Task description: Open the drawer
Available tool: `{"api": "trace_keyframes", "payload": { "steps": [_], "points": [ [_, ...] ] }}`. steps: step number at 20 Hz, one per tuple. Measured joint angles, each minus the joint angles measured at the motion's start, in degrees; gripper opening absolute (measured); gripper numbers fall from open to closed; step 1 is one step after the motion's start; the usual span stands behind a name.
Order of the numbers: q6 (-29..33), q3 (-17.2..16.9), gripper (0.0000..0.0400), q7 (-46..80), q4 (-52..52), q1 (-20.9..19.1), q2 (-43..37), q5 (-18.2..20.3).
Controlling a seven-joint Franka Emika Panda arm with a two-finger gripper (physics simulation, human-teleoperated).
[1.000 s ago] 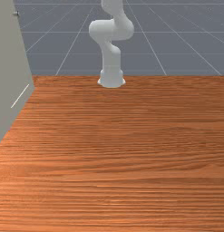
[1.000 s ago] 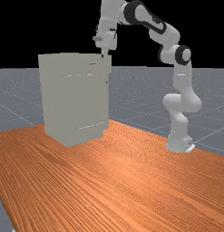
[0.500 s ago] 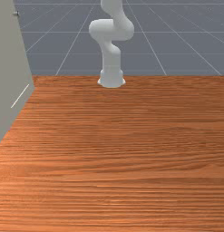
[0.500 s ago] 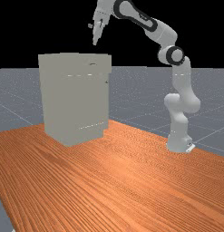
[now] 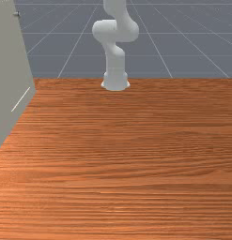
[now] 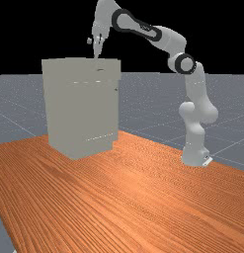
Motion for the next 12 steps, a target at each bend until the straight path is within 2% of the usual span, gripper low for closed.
{"api": "trace_keyframes", "payload": {
  "steps": [12],
  "points": [
    [0.1, -0.7, 0.0400, -0.5, -3.1, -0.9, -0.7, 0.2]
  ]
}}
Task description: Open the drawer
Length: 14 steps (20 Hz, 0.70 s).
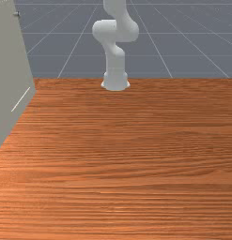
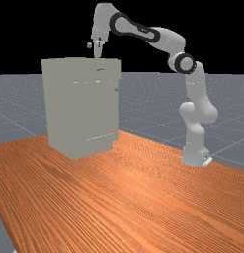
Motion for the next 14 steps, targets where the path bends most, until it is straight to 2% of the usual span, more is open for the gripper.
{"api": "trace_keyframes", "payload": {
  "steps": [3, 7, 14],
  "points": [
    [0.4, 0.5, 0.0400, 0.3, -3.9, 1.1, -1.2, -0.1],
    [0.3, 3.1, 0.0400, 3.2, -10.0, 4.6, -6.8, -0.4],
    [-2.2, 12.4, 0.0400, 13.4, -16.6, 8.0, -13.6, -0.6]
  ]
}}
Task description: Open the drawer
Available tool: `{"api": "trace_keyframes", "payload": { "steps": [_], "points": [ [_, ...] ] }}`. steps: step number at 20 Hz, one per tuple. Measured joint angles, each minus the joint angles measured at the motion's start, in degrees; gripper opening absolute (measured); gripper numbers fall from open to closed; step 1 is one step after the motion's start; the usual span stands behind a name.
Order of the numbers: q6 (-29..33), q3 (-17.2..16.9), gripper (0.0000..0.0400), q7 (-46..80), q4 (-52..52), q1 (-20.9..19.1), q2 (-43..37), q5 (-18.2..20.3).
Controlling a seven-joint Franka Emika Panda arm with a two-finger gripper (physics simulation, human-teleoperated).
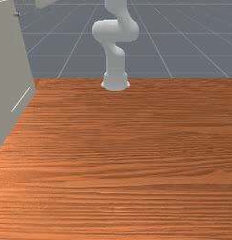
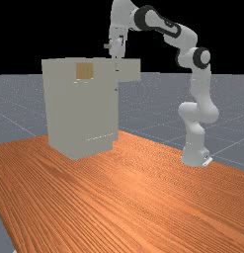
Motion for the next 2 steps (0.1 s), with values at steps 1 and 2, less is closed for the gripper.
{"api": "trace_keyframes", "payload": {
  "steps": [1, 2],
  "points": [
    [-0.1, 1.7, 0.0400, 1.3, -0.4, 0.4, -0.4, 0.2],
    [0.0, 3.5, 0.0400, 2.5, -1.2, 1.1, -1.1, 0.2]
  ]
}}
